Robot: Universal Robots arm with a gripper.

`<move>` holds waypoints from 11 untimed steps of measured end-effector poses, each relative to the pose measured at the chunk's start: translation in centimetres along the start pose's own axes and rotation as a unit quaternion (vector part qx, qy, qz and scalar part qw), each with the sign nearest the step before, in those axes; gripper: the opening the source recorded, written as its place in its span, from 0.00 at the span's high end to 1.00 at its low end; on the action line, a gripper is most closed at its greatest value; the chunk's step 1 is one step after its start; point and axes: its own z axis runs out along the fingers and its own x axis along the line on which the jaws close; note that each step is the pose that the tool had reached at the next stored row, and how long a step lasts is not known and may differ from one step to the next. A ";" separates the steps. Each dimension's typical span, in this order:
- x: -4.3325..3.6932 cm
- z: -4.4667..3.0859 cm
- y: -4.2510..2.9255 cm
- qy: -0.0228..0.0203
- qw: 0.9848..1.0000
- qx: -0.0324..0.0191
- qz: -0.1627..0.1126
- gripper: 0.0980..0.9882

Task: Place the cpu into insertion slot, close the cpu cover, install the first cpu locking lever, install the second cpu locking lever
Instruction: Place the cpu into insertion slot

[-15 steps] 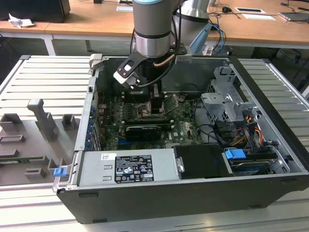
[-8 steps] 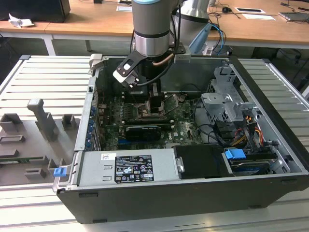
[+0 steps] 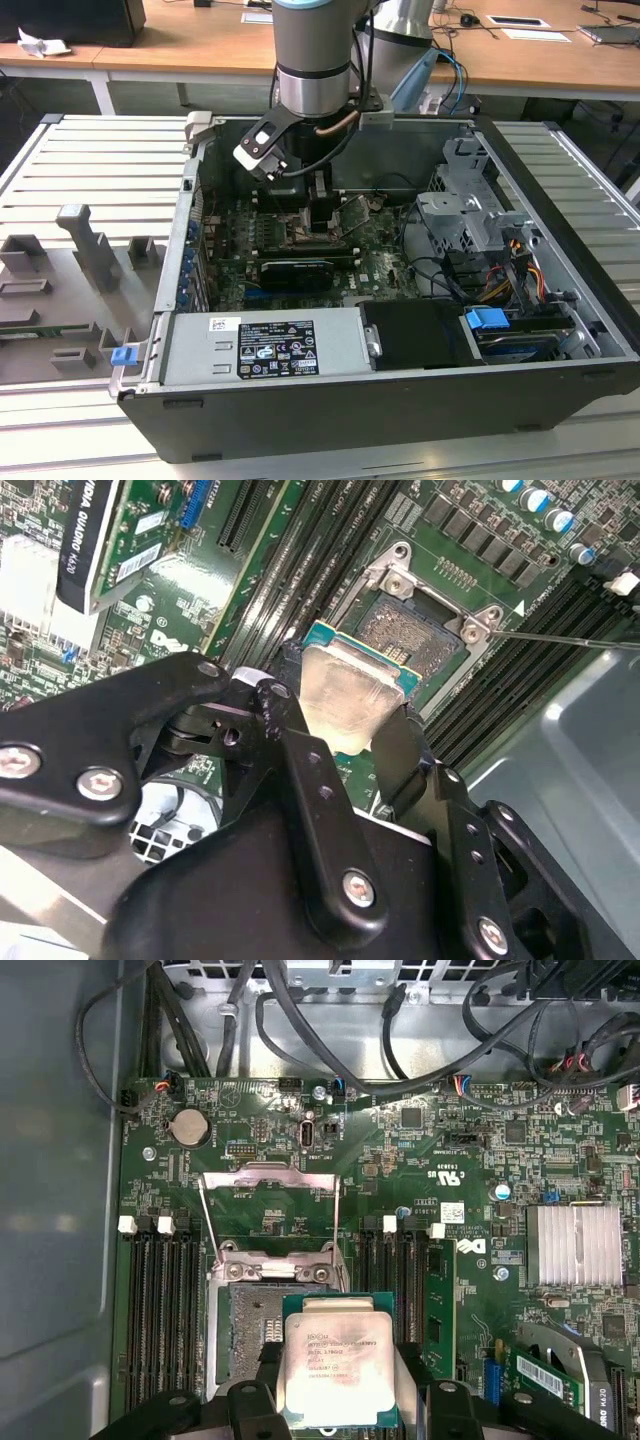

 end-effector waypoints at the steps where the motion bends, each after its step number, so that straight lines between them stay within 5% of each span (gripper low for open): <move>1: 0.03 0.03 0.00 0.000 1.000 0.000 0.000 0.52; 11: 0.66 0.88 -0.34 0.000 1.000 0.000 0.000 0.52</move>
